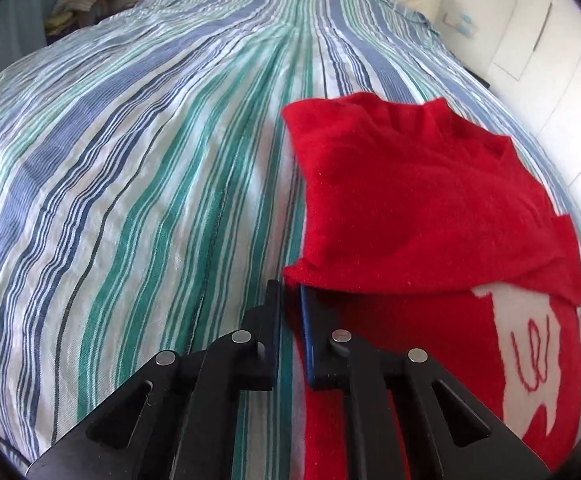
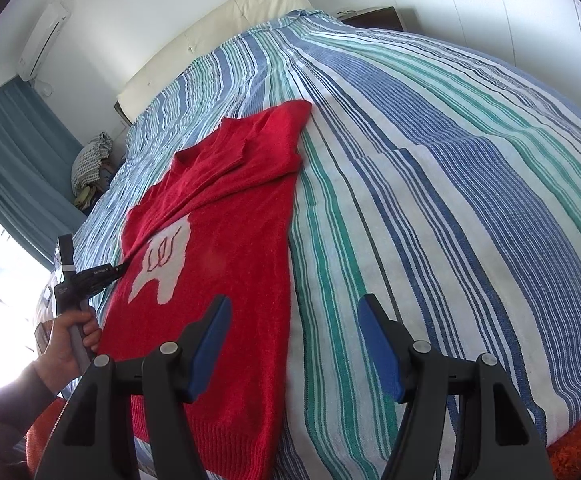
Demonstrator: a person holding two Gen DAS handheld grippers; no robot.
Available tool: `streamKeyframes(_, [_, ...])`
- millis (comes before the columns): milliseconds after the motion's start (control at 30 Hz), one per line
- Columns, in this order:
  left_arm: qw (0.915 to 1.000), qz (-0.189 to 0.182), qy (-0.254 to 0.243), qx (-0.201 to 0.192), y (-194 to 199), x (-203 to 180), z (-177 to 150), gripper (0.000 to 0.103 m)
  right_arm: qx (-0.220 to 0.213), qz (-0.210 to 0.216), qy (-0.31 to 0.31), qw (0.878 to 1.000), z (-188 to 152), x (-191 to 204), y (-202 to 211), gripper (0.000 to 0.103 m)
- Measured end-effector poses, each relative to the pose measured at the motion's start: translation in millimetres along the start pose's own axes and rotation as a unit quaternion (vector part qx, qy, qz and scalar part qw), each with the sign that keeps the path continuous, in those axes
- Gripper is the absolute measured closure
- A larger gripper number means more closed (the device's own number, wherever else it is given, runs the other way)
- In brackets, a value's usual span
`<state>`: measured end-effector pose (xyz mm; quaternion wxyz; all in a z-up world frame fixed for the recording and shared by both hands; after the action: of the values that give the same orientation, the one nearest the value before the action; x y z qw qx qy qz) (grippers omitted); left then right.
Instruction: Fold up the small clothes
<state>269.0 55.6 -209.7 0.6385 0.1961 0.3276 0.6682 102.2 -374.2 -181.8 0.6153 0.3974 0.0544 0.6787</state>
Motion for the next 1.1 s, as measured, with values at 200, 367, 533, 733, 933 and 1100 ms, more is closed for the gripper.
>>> streamKeyframes(200, [0.9987, -0.027, 0.040, 0.018, 6, 12, -4, 0.087, 0.000, 0.004, 0.012, 1.000, 0, 4, -1, 0.038])
streamKeyframes(367, [0.9998, -0.006, 0.016, 0.014, 49, 19, -12, 0.038, -0.019, -0.002, 0.003, 1.000, 6, 0, 8, 0.038])
streamKeyframes(533, [0.9998, 0.017, -0.001, 0.011, 112, 28, -41, 0.025, -0.030, -0.012, -0.011, 0.999, 10, -7, 12, 0.038])
streamKeyframes(733, [0.9981, 0.056, -0.021, 0.016, 162, 20, -83, 0.014, -0.039, -0.026, 0.024, 0.999, 9, 4, 15, 0.038])
streamKeyframes(933, [0.9956, 0.075, -0.051, 0.023, 167, 10, -95, 0.014, -0.044, -0.034, 0.085, 0.995, 3, 26, 20, 0.038])
streamKeyframes(1100, [0.9934, 0.093, -0.067, 0.008, 173, 10, -92, 0.014, -0.043, -0.039, 0.104, 0.993, -1, 32, 21, 0.038])
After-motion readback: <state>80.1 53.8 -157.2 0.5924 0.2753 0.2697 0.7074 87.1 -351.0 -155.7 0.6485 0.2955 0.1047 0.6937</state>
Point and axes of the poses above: each gripper's, at about its wrist camera, not at the fingertips, and y roughly against the way its jaws point, x to its left, z to its top, the point moved 4 cm from there along -y, roughly the way its jaws point, and after that the axes turned 12 degrees about -x, right-handed, at the moved point
